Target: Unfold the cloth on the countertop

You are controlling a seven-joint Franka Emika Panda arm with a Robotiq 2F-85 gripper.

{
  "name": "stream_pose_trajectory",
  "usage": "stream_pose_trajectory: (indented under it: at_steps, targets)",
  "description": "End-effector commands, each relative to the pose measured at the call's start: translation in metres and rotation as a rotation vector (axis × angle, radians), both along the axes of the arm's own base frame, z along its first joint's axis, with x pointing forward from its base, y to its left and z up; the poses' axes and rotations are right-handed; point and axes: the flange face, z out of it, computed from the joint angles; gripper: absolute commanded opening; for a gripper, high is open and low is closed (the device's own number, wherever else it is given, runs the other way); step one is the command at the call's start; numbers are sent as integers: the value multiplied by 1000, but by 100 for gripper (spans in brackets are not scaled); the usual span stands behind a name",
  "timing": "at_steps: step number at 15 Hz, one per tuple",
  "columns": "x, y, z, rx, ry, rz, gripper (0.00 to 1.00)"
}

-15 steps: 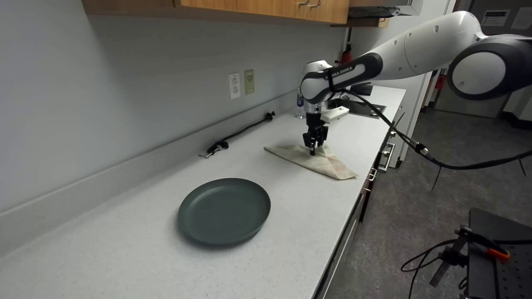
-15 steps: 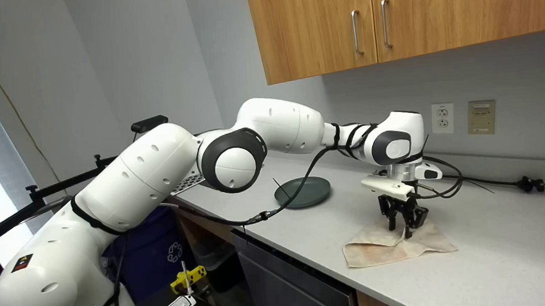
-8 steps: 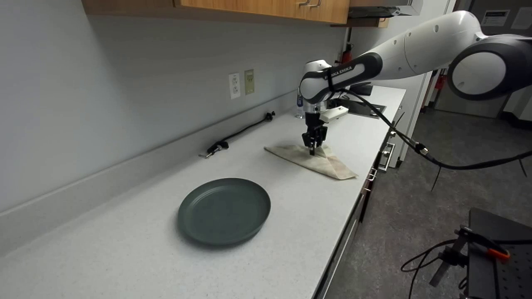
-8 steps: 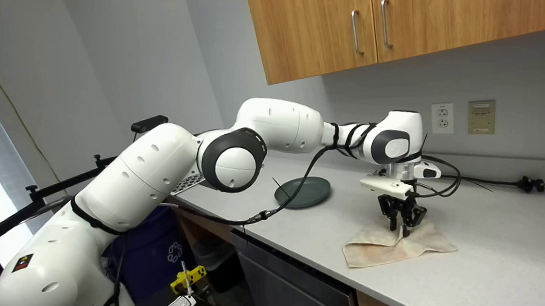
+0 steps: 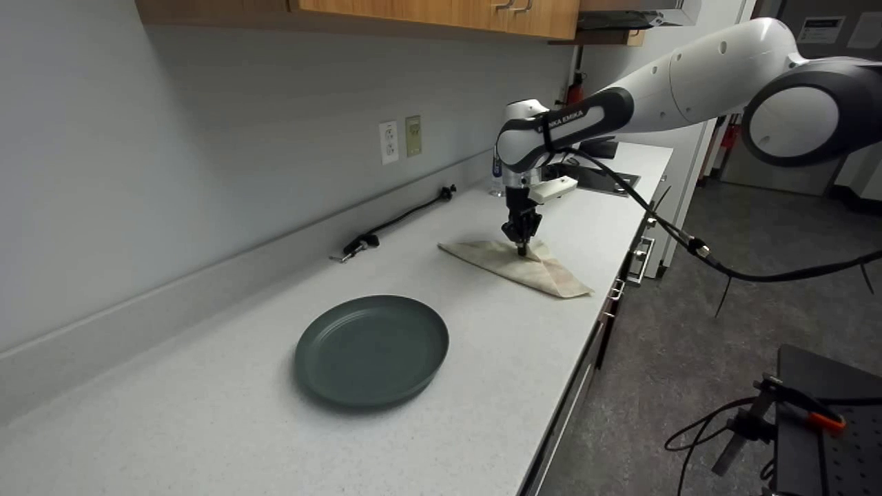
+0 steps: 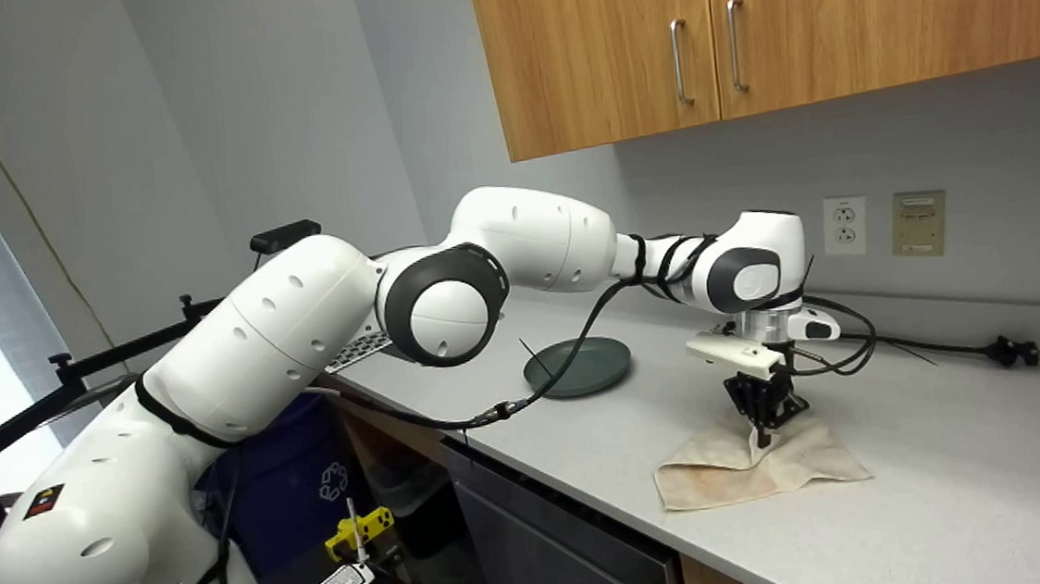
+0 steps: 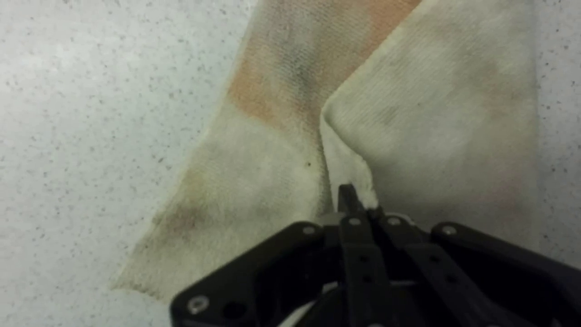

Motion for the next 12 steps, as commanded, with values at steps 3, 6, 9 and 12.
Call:
stream_pose_trajectory:
  at_steps: [3,6,9,12]
  targets:
    - [4,35,11,-100,39,-20,0]
    - [9,75,14,-164,55,26,0]
    - [12,126,13,-198,79,117,0]
    - [13,170,14,-205,100,205,0]
